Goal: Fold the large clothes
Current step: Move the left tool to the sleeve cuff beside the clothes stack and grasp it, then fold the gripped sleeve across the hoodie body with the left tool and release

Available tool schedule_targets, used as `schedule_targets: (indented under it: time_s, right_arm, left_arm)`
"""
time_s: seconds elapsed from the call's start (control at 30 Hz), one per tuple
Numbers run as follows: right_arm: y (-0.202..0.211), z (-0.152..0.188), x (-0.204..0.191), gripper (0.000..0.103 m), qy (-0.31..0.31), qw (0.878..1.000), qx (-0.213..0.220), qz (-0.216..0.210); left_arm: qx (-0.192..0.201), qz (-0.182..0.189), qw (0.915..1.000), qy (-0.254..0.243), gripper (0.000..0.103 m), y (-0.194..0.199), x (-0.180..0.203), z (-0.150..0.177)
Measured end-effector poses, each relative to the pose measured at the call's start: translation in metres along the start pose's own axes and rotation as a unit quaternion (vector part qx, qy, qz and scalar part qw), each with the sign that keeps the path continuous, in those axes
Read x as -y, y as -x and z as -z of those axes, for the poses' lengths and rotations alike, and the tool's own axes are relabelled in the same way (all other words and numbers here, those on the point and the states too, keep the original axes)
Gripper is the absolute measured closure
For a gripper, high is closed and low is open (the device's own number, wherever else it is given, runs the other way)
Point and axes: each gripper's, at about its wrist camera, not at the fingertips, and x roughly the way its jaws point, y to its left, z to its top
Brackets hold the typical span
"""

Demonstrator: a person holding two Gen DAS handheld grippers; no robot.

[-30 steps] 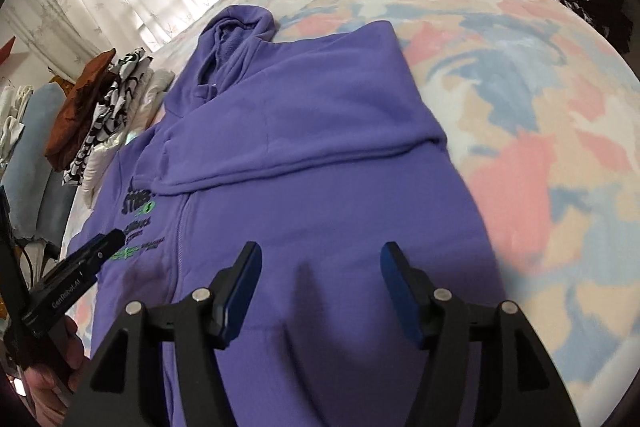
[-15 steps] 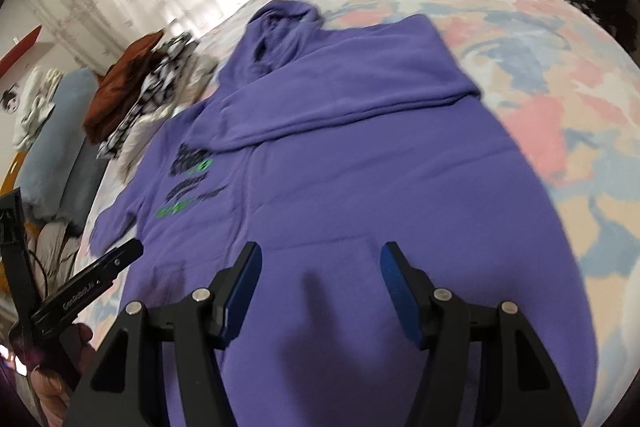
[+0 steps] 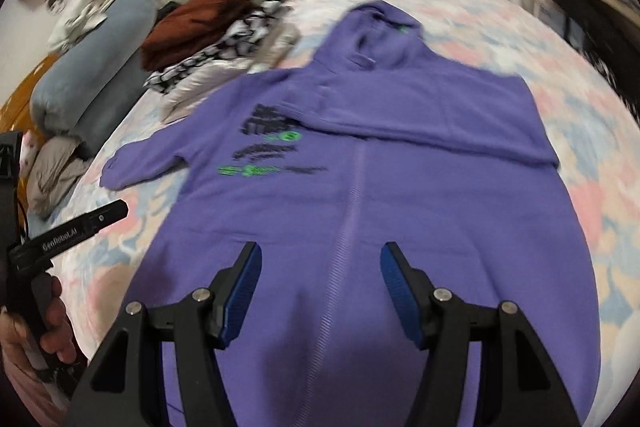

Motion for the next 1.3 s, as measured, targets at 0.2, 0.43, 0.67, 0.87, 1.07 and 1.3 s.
schedule_targets:
  time_s: [0.2, 0.43, 0.67, 0.87, 1.07, 1.3]
  right_arm:
    - [-0.021, -0.025, -0.044, 0.041, 0.026, 0.999, 0.009, -0.021]
    - [-0.053, -0.054, -0.091, 0.044, 0.061, 0.997, 0.017, -0.043]
    - [-0.101, -0.081, -0.132, 0.067, 0.082, 0.994, -0.002, -0.069]
    - [-0.149, -0.094, -0.16, 0.069, 0.099, 0.992, -0.024, -0.075]
    - [-0.183, -0.09, -0.167, 0.069, 0.089, 0.99, -0.049, -0.093]
    - [-0.179, -0.068, -0.156, 0.069, 0.066, 0.989, -0.058, -0.118]
  left_arm:
    - [0.002, 0.011, 0.9984, 0.055, 0.047, -0.008, -0.066, -0.016]
    - [-0.004, 0.043, 0.9912, 0.125, 0.043, -0.039, -0.137, -0.044]
    - [-0.011, 0.091, 0.9742, 0.206, 0.043, -0.09, -0.2, -0.07]
    - [-0.022, 0.14, 0.9529, 0.268, 0.043, -0.14, -0.249, -0.086]
    - [0.011, 0.151, 0.9382, 0.311, 0.061, -0.16, -0.283, -0.108]
    - [0.035, 0.096, 0.9442, 0.313, 0.097, -0.157, -0.283, -0.125]
